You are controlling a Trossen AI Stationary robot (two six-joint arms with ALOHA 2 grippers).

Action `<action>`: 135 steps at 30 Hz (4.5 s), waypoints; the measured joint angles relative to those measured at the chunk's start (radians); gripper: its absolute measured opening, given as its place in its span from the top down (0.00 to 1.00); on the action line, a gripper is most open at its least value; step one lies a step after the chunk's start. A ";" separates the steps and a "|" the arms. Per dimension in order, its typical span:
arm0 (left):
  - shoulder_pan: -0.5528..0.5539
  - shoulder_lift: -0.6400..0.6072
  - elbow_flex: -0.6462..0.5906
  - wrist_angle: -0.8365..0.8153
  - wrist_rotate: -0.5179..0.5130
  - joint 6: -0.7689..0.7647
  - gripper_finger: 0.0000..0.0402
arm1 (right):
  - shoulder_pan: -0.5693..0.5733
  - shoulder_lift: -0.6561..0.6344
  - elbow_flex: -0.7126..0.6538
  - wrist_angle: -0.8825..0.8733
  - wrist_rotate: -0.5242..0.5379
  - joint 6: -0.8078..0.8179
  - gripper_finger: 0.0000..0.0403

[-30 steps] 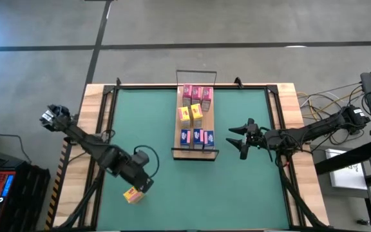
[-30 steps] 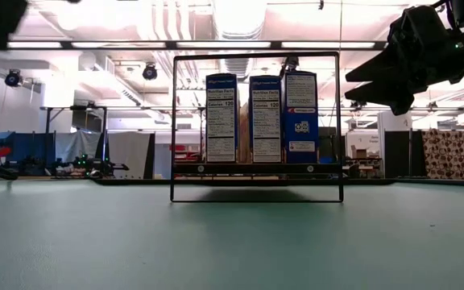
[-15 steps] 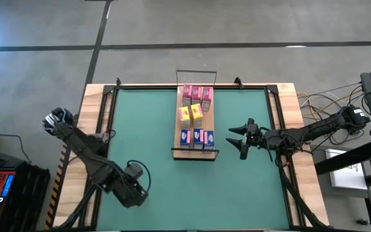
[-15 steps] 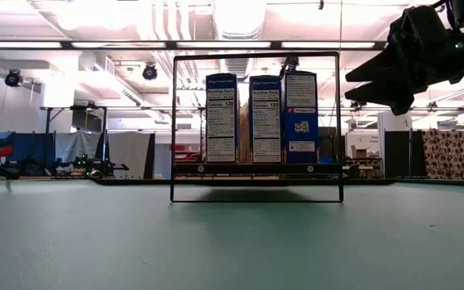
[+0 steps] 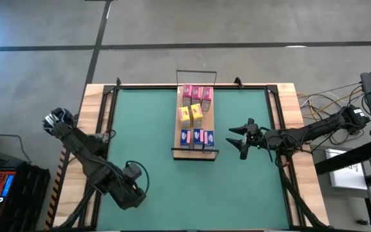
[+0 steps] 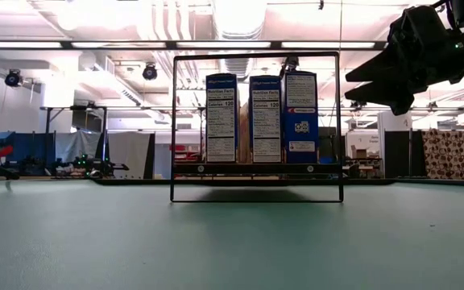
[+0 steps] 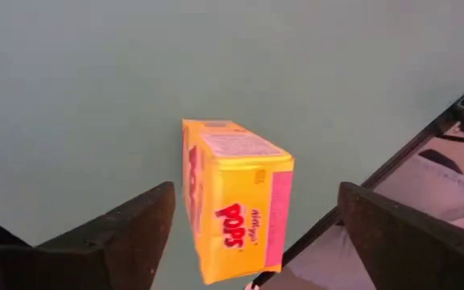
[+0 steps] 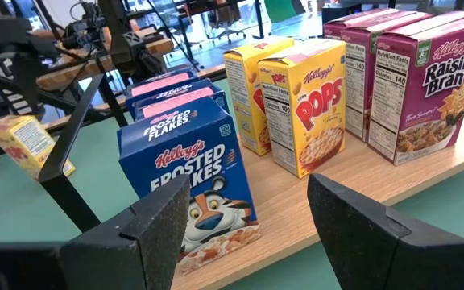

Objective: Stack cereal on shelf
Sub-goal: Put the yellow cereal box on the shelf

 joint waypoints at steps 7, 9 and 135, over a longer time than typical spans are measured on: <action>-0.006 0.010 0.016 -0.012 -0.024 0.001 0.11 | 0.000 0.000 0.000 0.000 0.000 0.000 0.40; -0.011 0.031 0.015 -0.012 -0.012 0.004 0.10 | 0.000 0.000 0.000 0.000 0.000 0.000 0.40; 0.351 0.224 0.027 0.399 -0.060 0.704 0.55 | 0.000 0.000 0.000 0.000 0.000 0.000 0.40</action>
